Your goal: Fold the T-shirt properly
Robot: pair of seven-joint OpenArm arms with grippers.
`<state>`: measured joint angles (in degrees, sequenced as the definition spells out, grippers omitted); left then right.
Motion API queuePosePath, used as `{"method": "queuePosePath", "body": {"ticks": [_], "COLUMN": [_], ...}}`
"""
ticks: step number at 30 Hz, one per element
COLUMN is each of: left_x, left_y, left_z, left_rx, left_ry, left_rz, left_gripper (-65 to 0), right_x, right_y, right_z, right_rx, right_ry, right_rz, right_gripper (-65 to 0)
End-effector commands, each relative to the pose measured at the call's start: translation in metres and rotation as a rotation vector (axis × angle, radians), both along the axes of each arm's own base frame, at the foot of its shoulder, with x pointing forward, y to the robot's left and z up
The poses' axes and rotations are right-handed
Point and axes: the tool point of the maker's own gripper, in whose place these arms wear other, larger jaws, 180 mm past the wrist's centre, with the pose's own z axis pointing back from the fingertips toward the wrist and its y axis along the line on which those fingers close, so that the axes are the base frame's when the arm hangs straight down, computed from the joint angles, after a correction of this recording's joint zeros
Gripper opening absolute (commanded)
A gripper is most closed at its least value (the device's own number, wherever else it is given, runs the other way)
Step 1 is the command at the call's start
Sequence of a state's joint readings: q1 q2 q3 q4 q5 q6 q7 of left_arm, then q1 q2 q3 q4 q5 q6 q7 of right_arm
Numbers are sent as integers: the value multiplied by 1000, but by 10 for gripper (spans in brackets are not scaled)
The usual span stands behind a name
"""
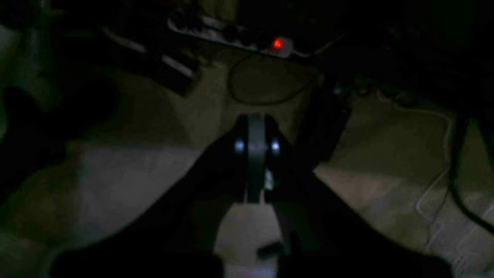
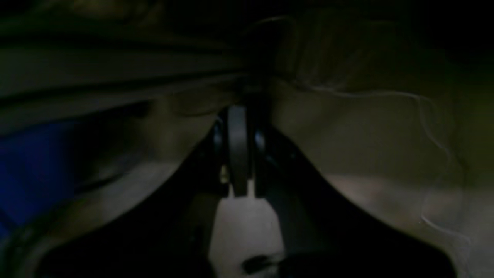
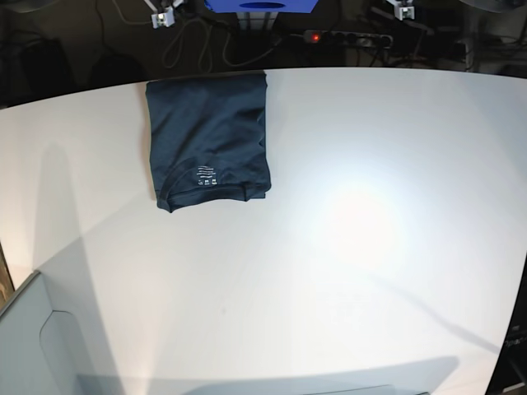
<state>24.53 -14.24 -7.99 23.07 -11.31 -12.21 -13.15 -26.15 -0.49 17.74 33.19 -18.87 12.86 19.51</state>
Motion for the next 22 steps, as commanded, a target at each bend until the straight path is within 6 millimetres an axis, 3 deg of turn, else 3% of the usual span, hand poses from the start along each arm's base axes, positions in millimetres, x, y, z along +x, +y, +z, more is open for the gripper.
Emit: {"method": "queuePosePath", "body": {"ticks": [1, 4, 6, 10, 13, 15, 22], "left_x": [-4, -10, -14, -20, -7, -9, -12], "left_y": [-1, -22, -41, -59, -80, -91, -96], "left_z": [-2, -12, -15, -18, -22, -24, -26], "left_rx": [-10, -57, -88, -118, -147, -168, -181], "left_ry": [17, 70, 84, 103, 79, 106, 135], "left_rz": [-24, -89, -118, -153, -145, -143, -143], "left_gripper": [-650, -650, -650, -650, -650, -650, -650], "right_x": [-9, -19, -21, -28, -40, -47, -53], "right_y": [-8, -35, -38, -31, -26, -17, -9], "right_z": [-3, -10, -11, -17, -22, -23, -30], "right_rx": [-54, -240, -283, -308, -348, -345, -327], "right_ry": [8, 4, -5, 41, 107, 141, 249], "right_rz": [-26, -53, -55, -62, -62, -65, -71], "right_gripper": [-650, -650, -650, -650, -650, -650, -650]}}
